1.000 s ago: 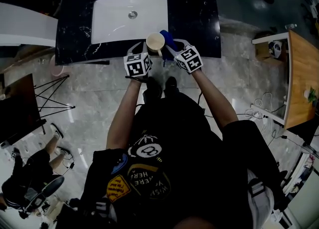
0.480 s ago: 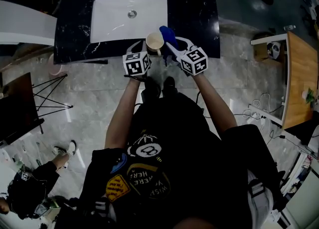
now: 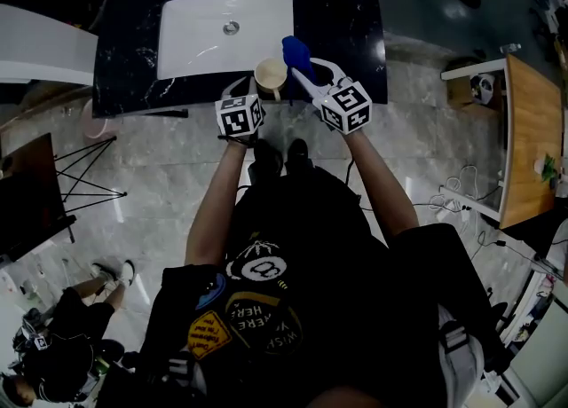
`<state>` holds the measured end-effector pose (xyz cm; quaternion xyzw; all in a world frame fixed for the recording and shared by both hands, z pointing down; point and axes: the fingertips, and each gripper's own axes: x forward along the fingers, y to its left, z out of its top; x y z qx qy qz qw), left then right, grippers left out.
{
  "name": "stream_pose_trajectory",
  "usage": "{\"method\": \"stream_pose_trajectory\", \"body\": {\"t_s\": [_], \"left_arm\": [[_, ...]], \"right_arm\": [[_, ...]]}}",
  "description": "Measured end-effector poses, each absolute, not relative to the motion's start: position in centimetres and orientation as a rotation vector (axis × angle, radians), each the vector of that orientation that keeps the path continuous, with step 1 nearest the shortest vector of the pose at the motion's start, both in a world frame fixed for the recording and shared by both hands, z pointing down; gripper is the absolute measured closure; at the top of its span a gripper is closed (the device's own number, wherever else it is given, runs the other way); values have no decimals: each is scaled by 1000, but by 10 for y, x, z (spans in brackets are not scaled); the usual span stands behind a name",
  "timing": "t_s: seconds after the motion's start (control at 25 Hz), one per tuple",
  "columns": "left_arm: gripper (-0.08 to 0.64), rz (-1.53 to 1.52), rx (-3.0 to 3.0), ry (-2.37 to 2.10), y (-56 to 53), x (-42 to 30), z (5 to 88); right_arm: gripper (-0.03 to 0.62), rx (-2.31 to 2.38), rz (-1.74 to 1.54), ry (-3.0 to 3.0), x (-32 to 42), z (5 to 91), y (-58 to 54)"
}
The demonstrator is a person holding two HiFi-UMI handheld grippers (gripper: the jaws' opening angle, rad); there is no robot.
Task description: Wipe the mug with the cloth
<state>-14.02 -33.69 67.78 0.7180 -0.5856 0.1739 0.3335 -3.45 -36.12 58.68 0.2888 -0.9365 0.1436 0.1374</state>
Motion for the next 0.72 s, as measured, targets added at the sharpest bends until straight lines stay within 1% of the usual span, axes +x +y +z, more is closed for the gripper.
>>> {"method": "stream_pose_trajectory", "body": {"t_s": [0.08, 0.12, 0.24, 0.36, 0.56, 0.64, 0.72], "left_arm": [[555, 456, 1875, -1530, -337, -140, 678], [555, 456, 1874, -1530, -337, -140, 678], [555, 447, 1867, -1530, -336, -139, 678], [555, 439, 1856, -1535, -336, -140, 679], [555, 450, 1848, -1527, -334, -140, 684], [555, 459, 1851, -1516, -332, -139, 686], [555, 466, 1864, -1502, -331, -136, 687]], "right_arm": [[506, 868, 395, -2729, -32, 572, -372], [506, 865, 409, -2709, -31, 577, -374], [506, 793, 501, -2621, -38, 623, -357], [509, 804, 595, -2604, -38, 651, -345], [508, 693, 545, -2457, -39, 693, -326], [508, 681, 506, -2437, -38, 693, -323], [508, 729, 488, -2480, -37, 672, -330]]}}
